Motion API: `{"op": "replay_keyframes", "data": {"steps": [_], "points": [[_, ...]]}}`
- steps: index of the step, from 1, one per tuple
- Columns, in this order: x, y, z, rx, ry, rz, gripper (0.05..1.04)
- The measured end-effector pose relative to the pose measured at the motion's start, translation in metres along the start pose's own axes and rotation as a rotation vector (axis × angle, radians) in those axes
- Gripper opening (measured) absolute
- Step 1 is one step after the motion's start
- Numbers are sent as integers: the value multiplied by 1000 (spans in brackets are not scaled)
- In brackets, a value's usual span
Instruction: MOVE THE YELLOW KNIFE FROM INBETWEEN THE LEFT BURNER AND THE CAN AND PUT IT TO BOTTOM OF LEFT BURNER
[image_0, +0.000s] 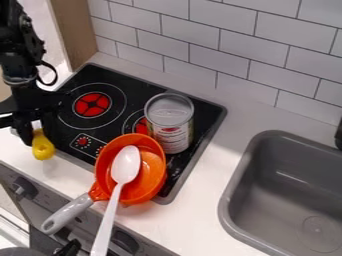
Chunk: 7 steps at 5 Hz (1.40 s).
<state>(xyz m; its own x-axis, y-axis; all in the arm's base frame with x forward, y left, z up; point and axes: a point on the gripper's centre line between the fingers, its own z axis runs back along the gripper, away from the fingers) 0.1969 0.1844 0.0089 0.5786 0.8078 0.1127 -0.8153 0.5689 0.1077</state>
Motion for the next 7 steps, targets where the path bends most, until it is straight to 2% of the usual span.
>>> {"op": "replay_keyframes", "data": {"steps": [2,3,4,5,6,7], "points": [[1,0,0,13,35,-14,909],[0,-2,5,-9,70,-29,1003],[3,-3,23,-52,63,-66,999],[7,-7,40,-103,-10,-188,999],[10,-13,44,-139,-74,-418,999],[20,-25,50,-142,-146,-581,999]]}}
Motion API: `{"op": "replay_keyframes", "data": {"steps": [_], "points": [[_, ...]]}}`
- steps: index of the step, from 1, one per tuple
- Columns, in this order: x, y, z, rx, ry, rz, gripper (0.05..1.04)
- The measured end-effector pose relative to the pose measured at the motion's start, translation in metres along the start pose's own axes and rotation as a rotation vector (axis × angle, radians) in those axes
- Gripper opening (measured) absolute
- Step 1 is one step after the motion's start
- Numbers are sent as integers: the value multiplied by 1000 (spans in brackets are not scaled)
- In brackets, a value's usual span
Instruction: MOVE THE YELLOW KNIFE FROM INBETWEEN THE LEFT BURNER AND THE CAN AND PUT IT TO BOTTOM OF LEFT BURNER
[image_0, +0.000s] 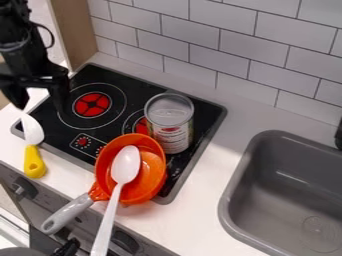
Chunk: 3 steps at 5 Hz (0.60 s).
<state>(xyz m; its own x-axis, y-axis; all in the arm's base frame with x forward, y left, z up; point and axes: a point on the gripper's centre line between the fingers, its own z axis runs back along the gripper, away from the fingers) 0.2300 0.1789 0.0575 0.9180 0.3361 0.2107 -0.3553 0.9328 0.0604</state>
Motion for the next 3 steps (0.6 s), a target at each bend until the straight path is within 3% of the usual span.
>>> {"op": "replay_keyframes", "data": {"steps": [2,3], "points": [[37,-20,-5,47,-107,-23,999],[46,-38,-11,45,-96,-10,999]]}}
